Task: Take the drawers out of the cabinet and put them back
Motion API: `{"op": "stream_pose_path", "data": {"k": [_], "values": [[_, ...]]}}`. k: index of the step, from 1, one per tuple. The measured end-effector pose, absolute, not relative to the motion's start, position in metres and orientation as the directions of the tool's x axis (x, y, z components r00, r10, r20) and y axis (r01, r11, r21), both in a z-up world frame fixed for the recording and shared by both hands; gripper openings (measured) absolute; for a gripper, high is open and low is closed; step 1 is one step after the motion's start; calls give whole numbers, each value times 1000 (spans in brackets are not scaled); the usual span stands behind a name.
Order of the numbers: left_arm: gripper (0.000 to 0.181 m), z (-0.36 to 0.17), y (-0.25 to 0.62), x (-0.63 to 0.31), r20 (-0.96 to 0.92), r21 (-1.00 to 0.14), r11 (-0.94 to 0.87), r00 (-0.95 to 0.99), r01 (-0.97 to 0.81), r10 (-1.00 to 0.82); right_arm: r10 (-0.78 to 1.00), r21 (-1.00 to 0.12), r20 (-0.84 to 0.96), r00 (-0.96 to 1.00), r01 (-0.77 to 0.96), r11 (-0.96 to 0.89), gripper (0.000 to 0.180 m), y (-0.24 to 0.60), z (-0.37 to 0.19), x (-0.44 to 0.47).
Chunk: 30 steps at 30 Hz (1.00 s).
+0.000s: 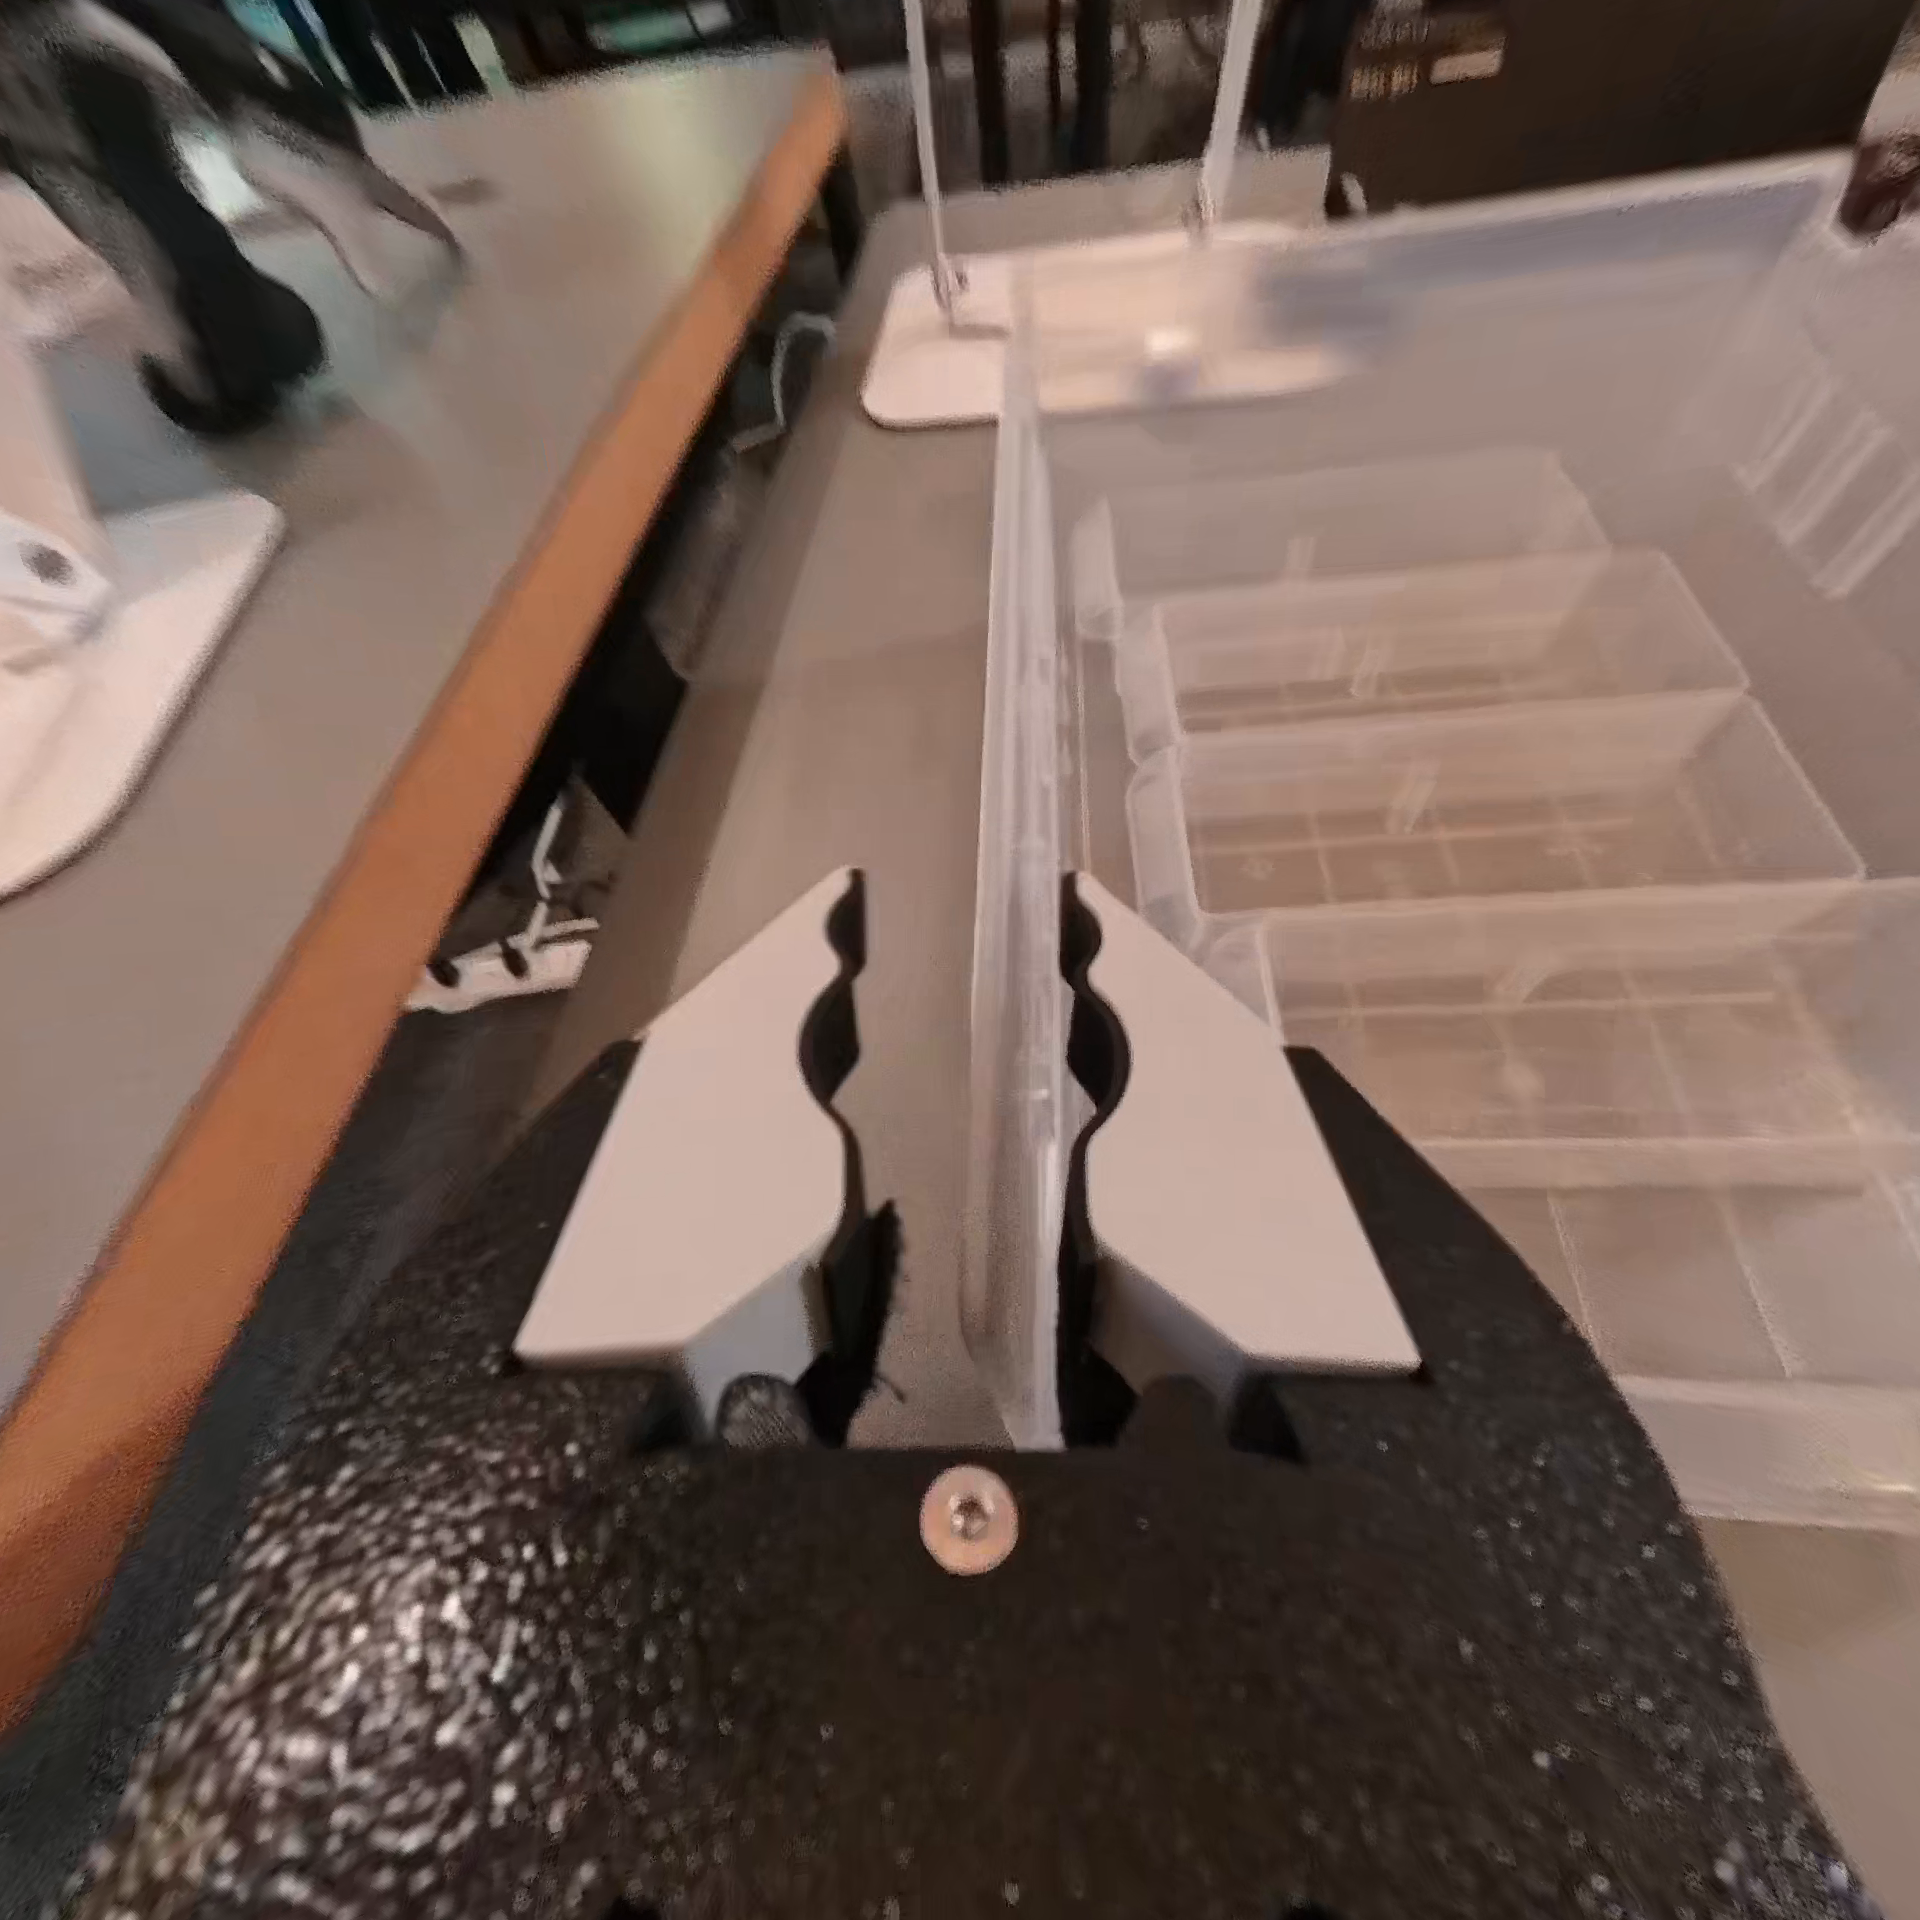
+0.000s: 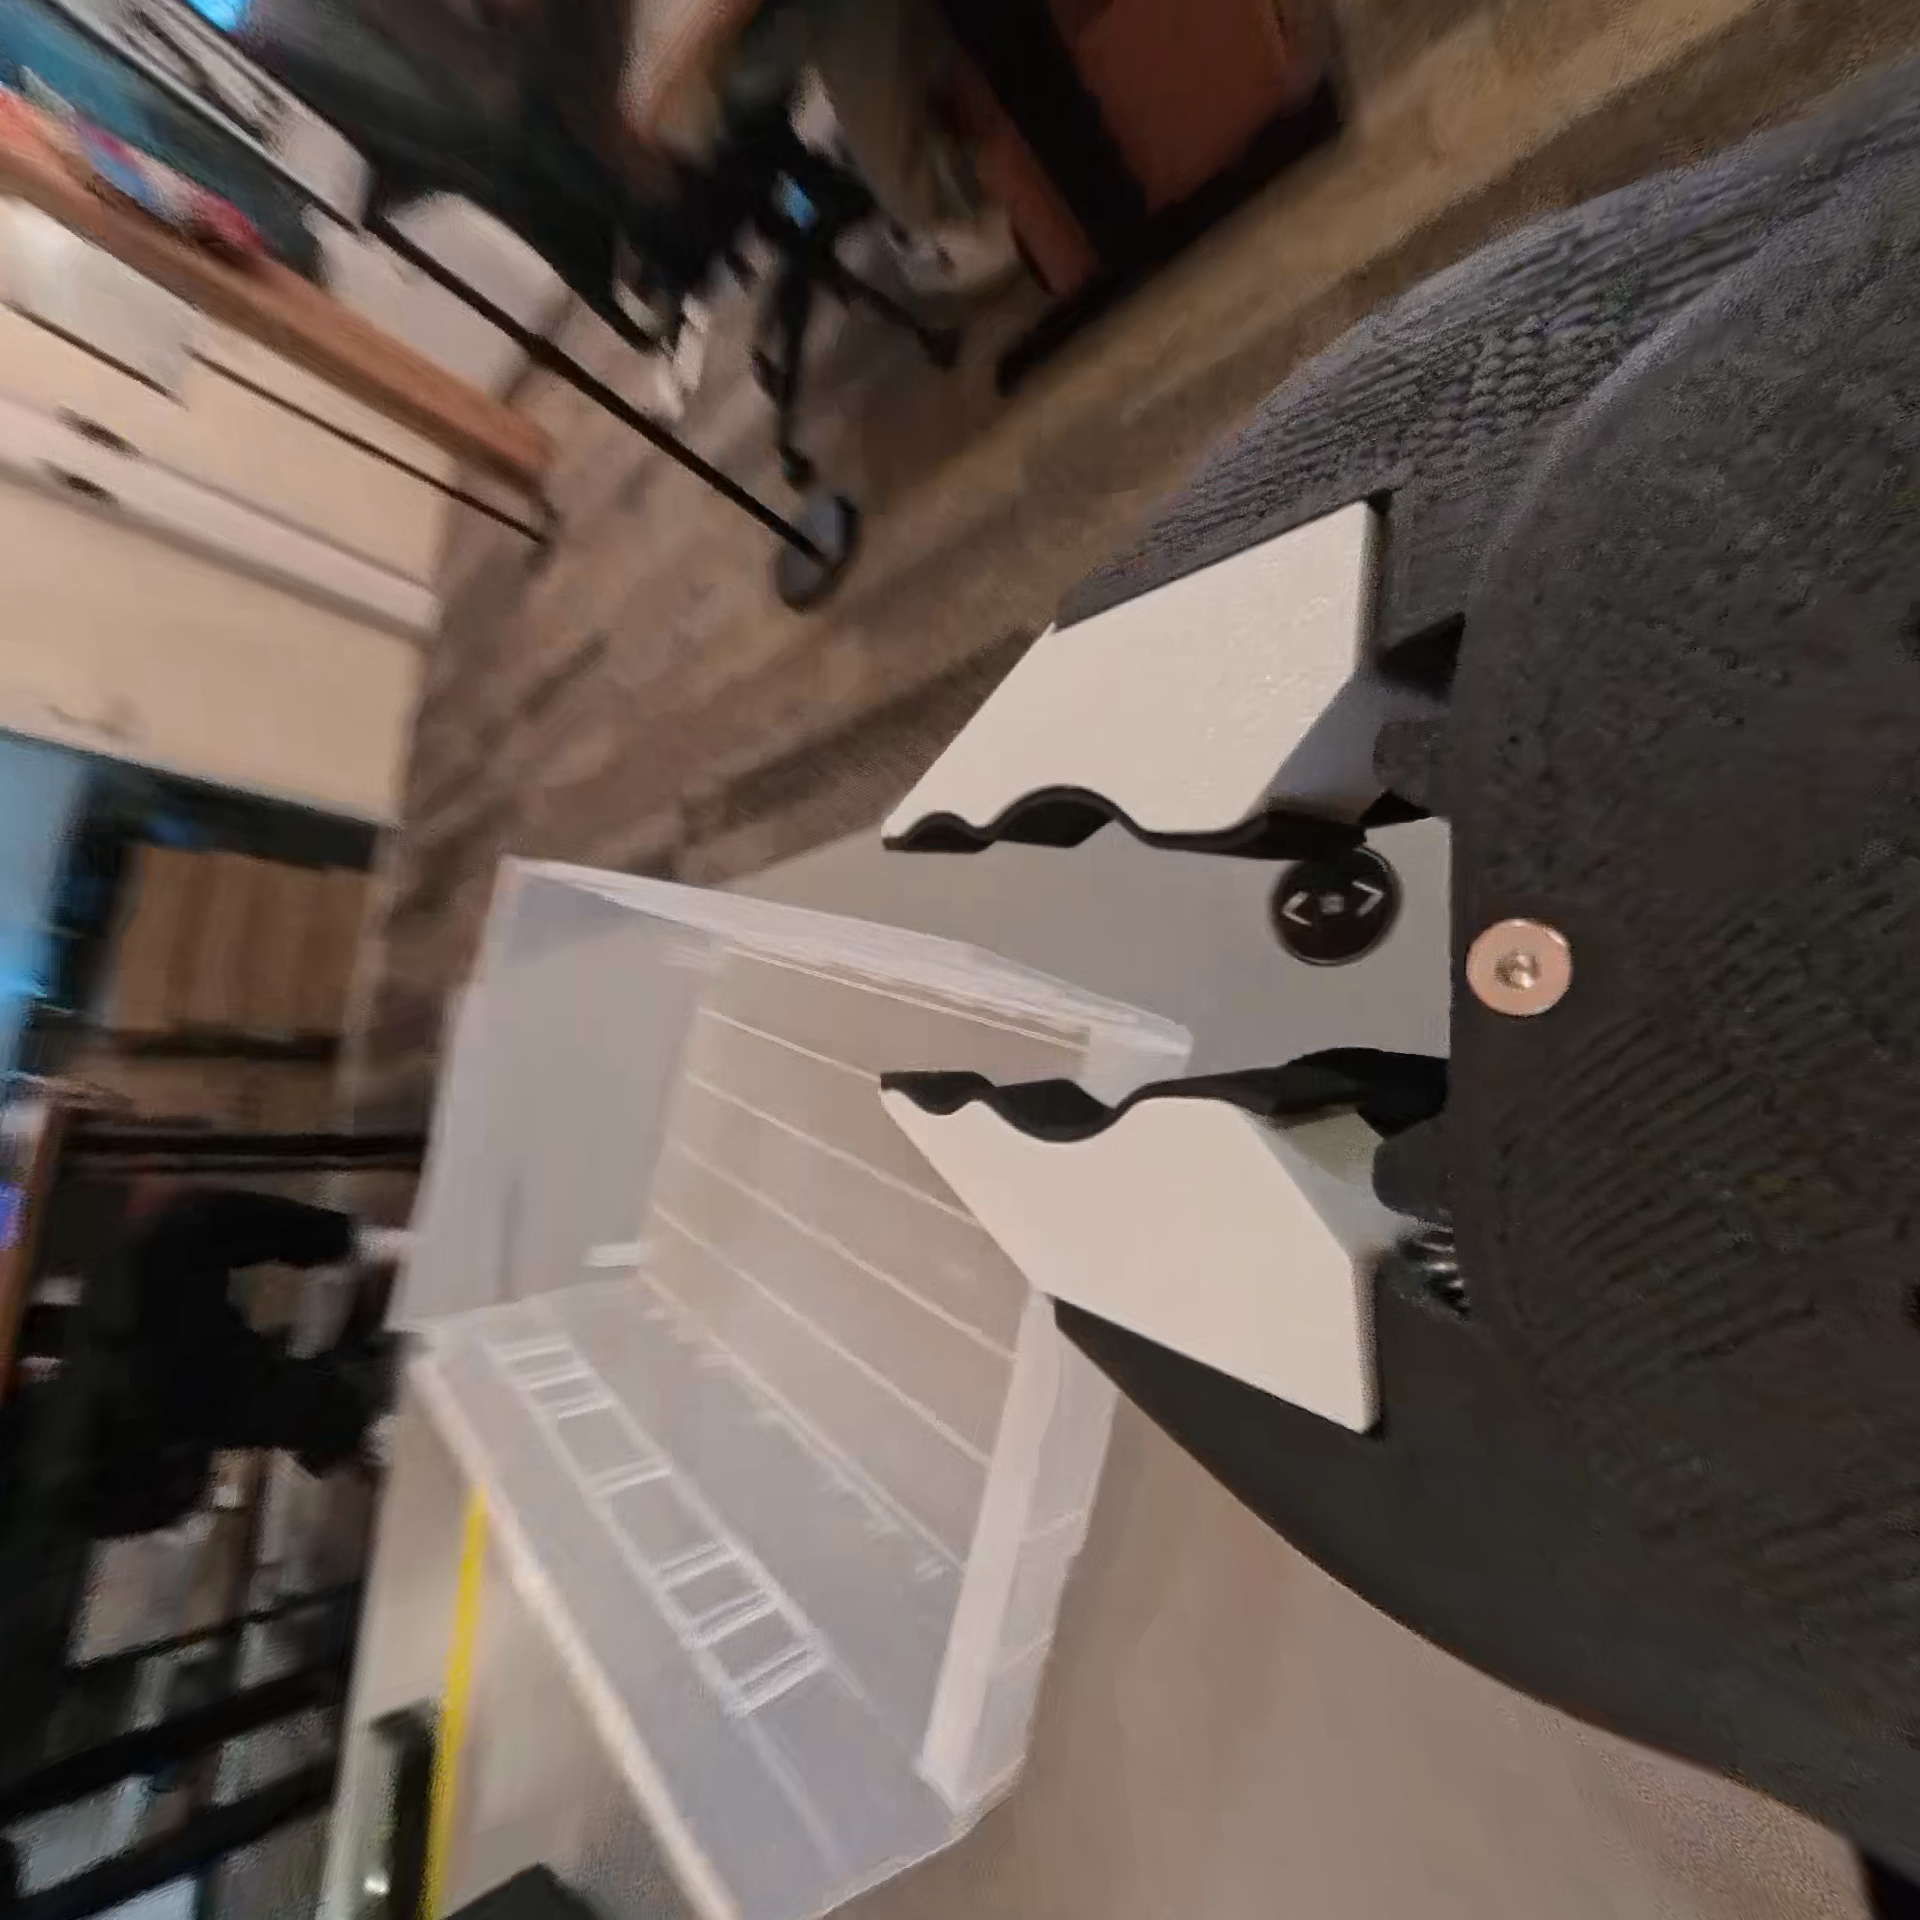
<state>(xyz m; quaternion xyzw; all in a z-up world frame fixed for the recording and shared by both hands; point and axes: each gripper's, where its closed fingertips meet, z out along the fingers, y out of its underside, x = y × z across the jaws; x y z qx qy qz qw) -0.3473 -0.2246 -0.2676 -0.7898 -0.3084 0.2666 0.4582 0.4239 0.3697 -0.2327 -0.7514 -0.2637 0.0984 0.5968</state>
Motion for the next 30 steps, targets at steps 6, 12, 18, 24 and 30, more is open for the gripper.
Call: {"op": "stream_pose_path", "data": {"k": [6,12,18,24,30], "values": [[48,-196,-199,-319,-256,-942,-336,669,-10,698,638,-971,237,733,162,176,47,322,-122,321],[25,-176,-134,-285,-334,-919,-370,769,-137,545,931,-983,183,316,63,172,35,278,-71,131],[26,-204,-88,-317,-525,-752,-598,802,-279,285,982,-981,162,92,118,151,25,267,-65,3],[31,-245,-79,-341,-430,-596,-724,900,-347,-77,1000,-968,25,-1,251,25,6,263,-88,-43],[32,-263,-74,-374,-428,-404,-825,879,-394,-211,998,-937,-54,23,344,-58,0,268,-111,-62]]}}
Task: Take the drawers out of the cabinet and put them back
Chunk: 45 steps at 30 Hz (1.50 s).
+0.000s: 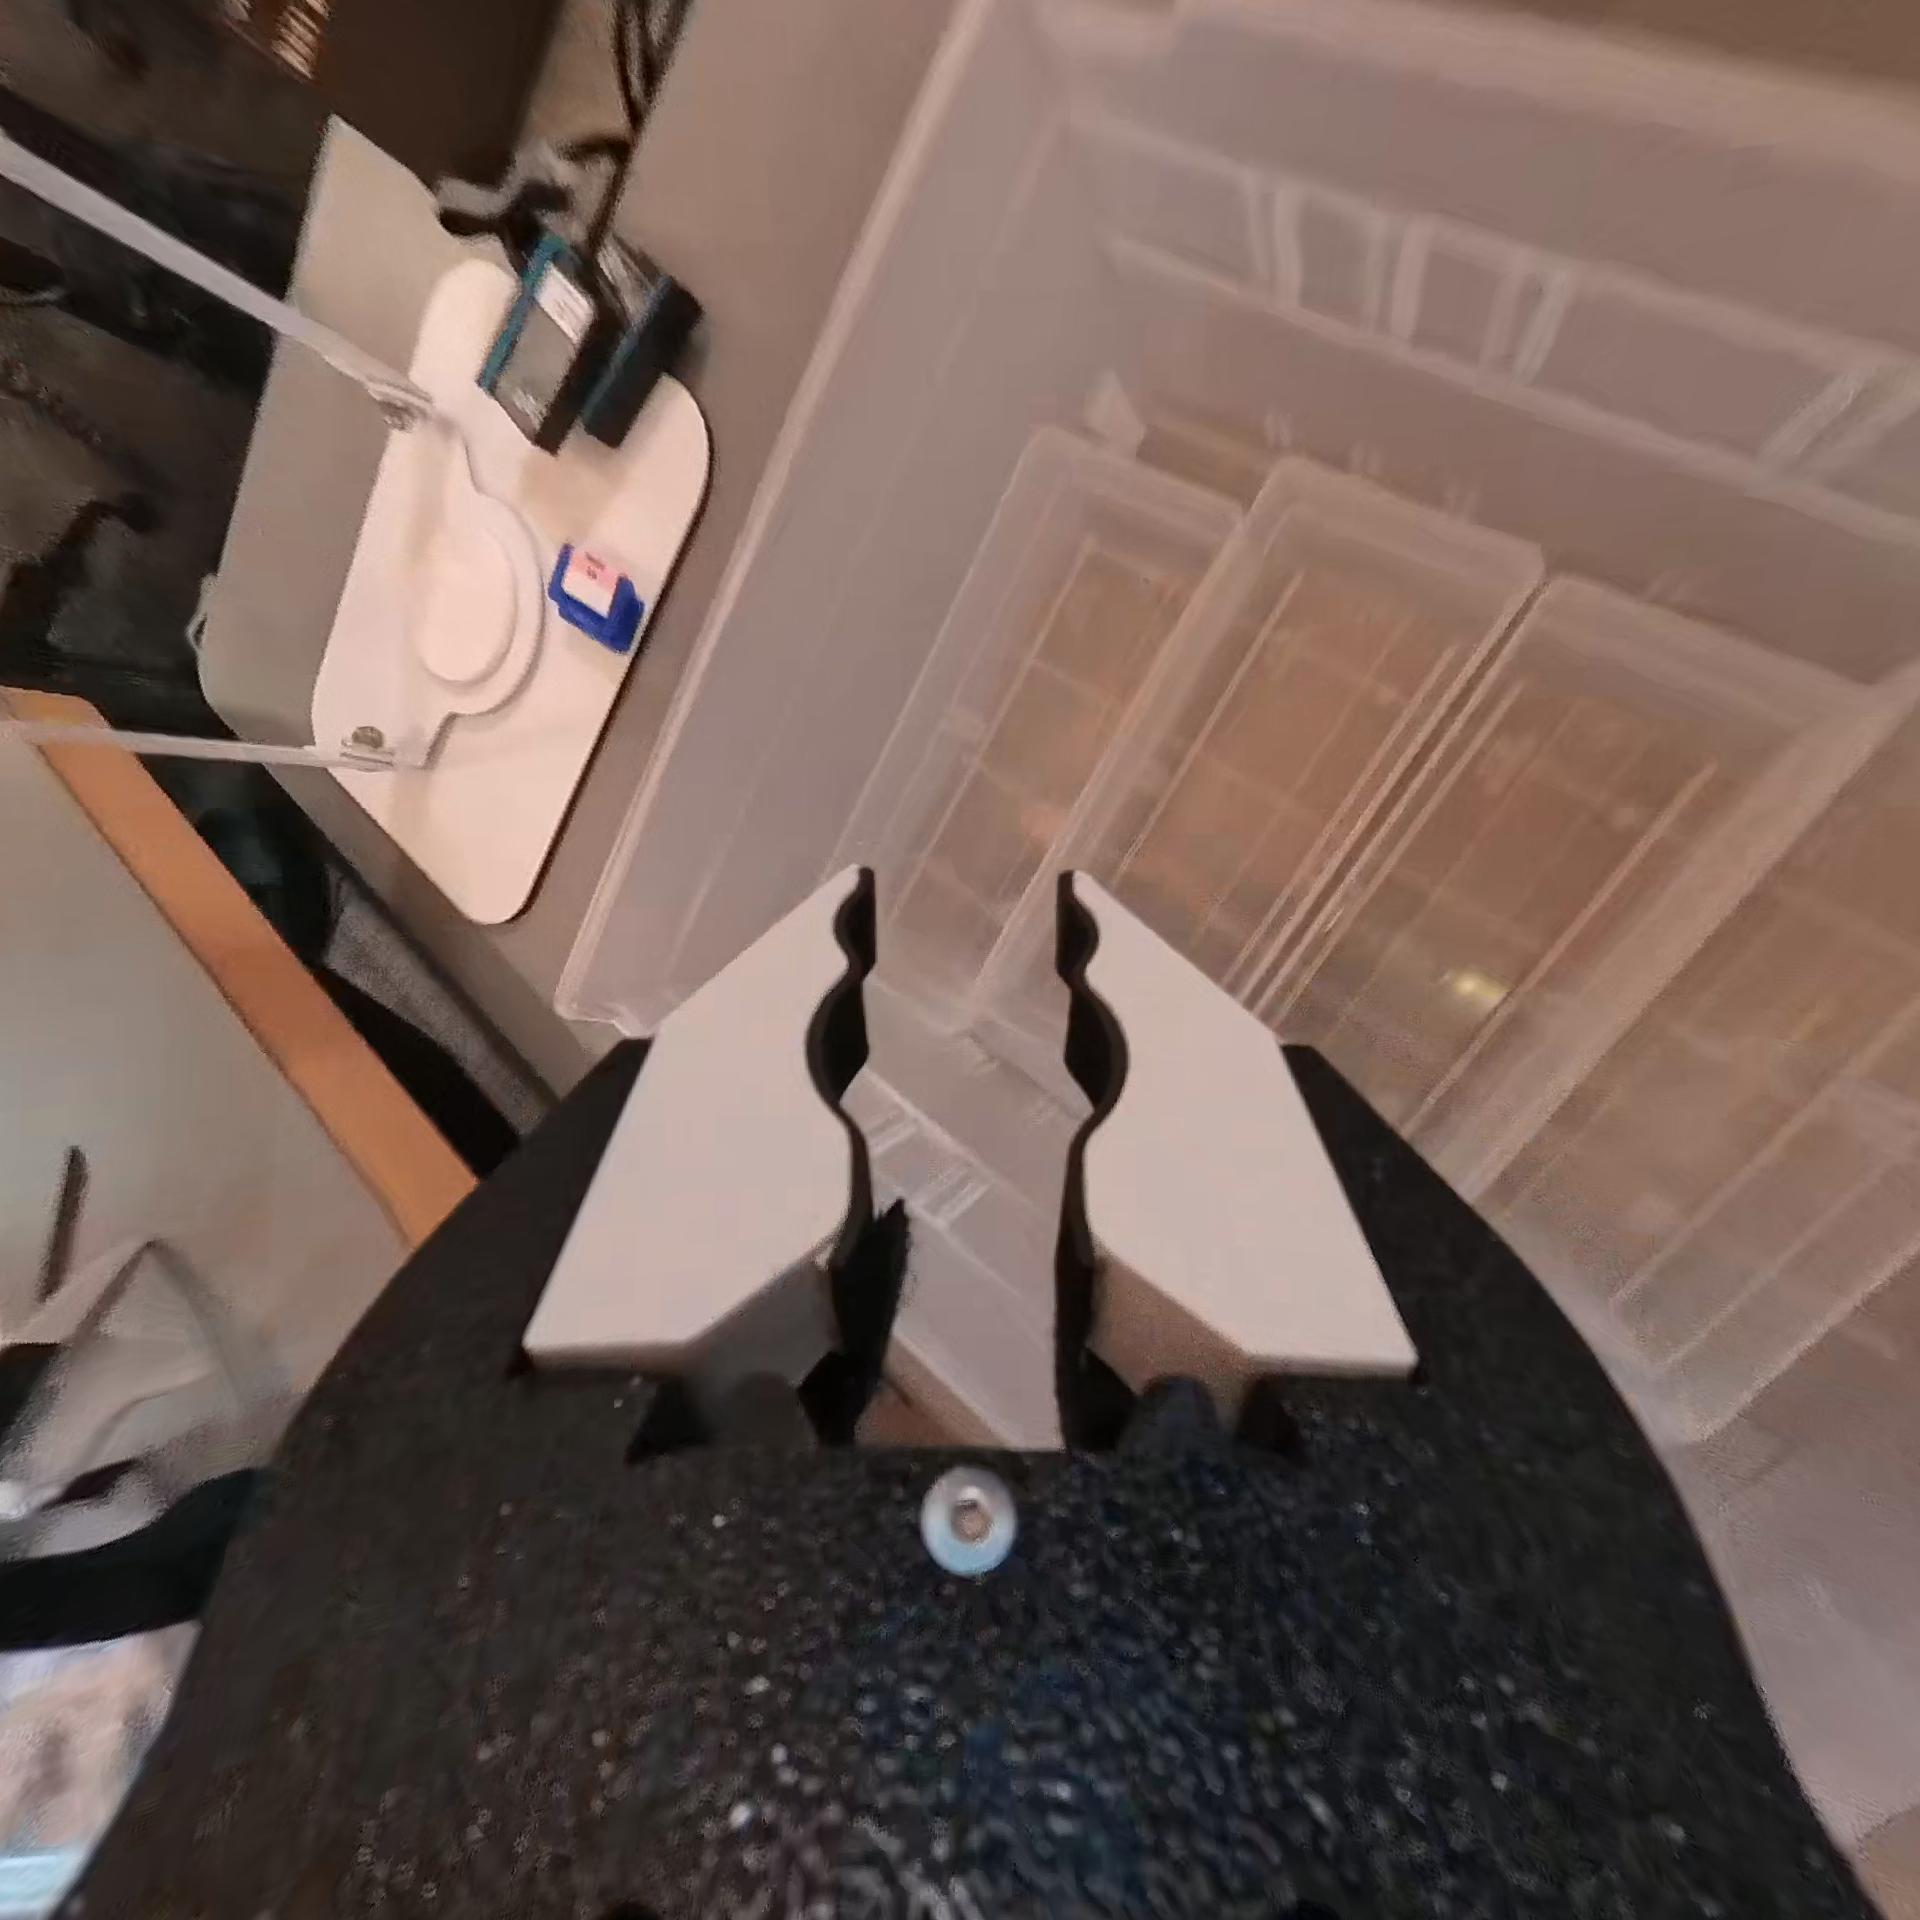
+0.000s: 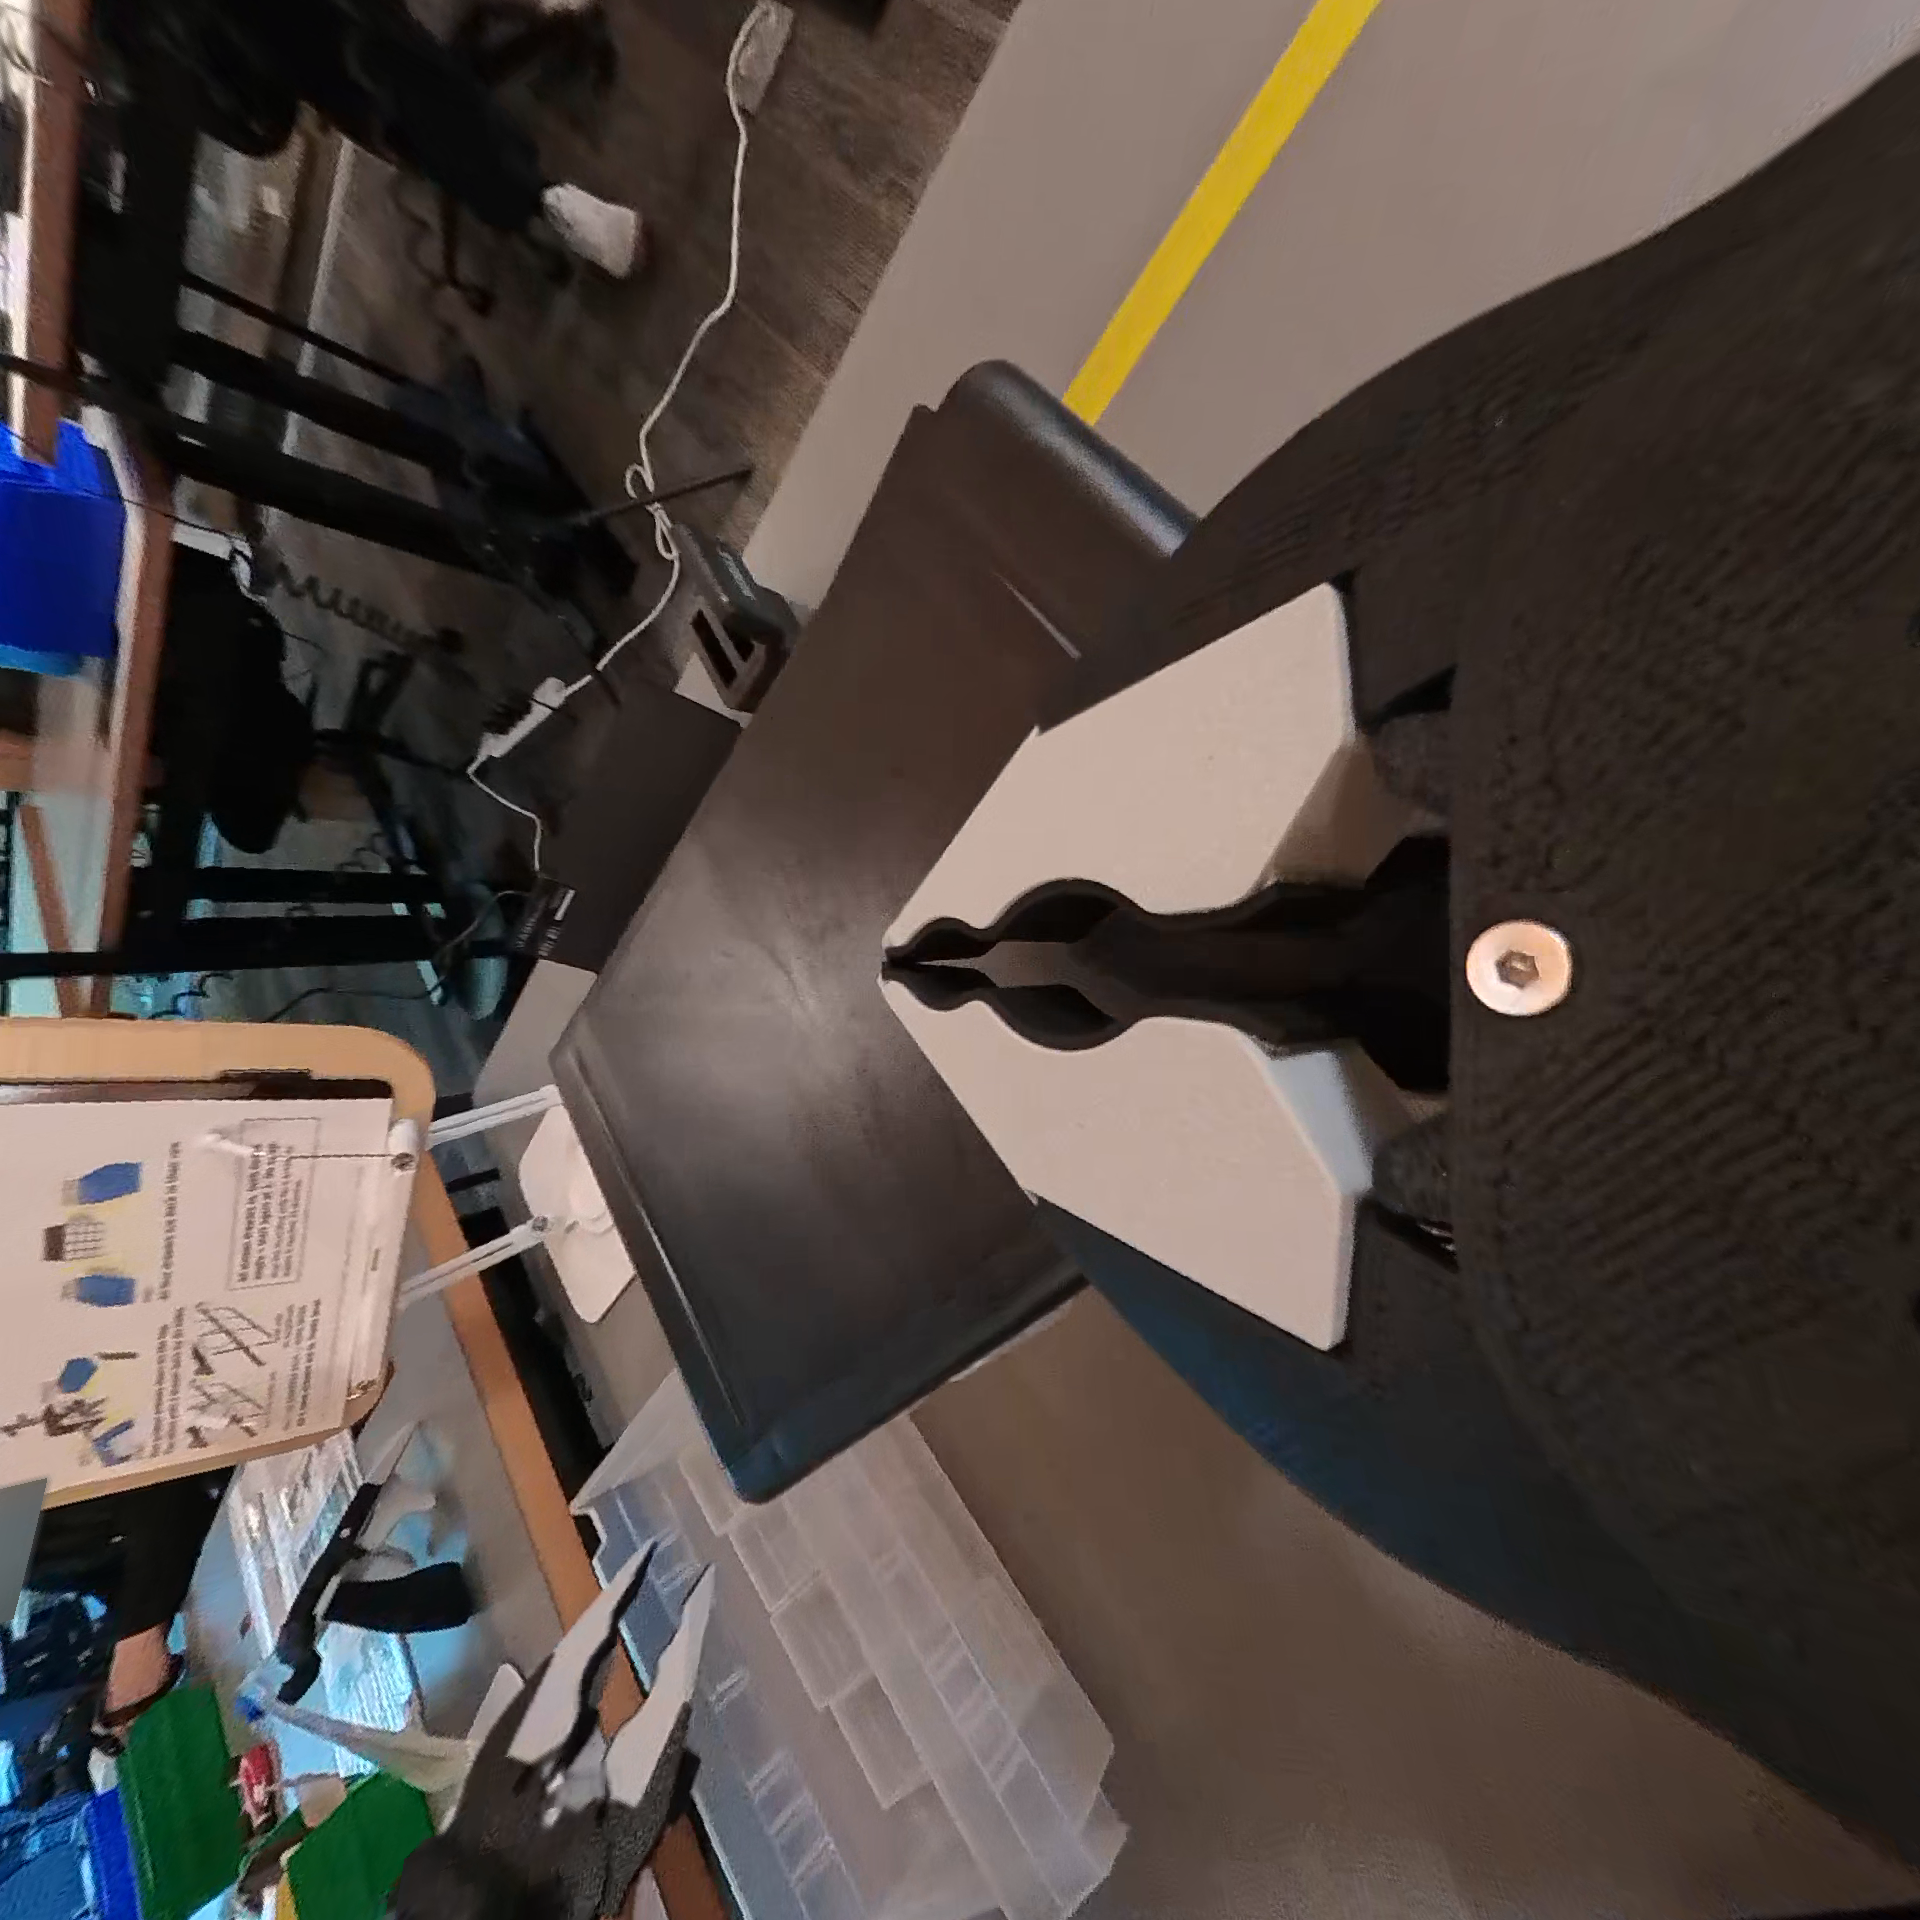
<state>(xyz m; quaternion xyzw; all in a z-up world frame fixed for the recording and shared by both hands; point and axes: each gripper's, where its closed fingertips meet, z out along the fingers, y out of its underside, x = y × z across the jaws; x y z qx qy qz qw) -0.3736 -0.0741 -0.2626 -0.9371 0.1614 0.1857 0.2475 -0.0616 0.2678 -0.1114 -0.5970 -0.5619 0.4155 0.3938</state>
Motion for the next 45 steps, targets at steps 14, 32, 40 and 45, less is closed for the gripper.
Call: {"op": "stream_pose_path", "data": {"k": [14,32,40,45], "values": [[33,-306,-97,-408,-363,252,-668,572,-700,-736,996,-956,-84,-23,285,-74,0,263,-106,-66],[20,-335,-104,-420,-265,418,-626,570,-659,-778,993,-961,-95,-66,265,-75,0,260,-104,-65],[0,-332,-117,-416,-276,468,-698,661,-541,-698,990,-964,-100,-100,257,-72,0,256,-103,-65],[0,-300,-126,-411,-345,420,-779,711,-466,-612,985,-966,-116,-127,247,-82,0,254,-102,-64]]}}
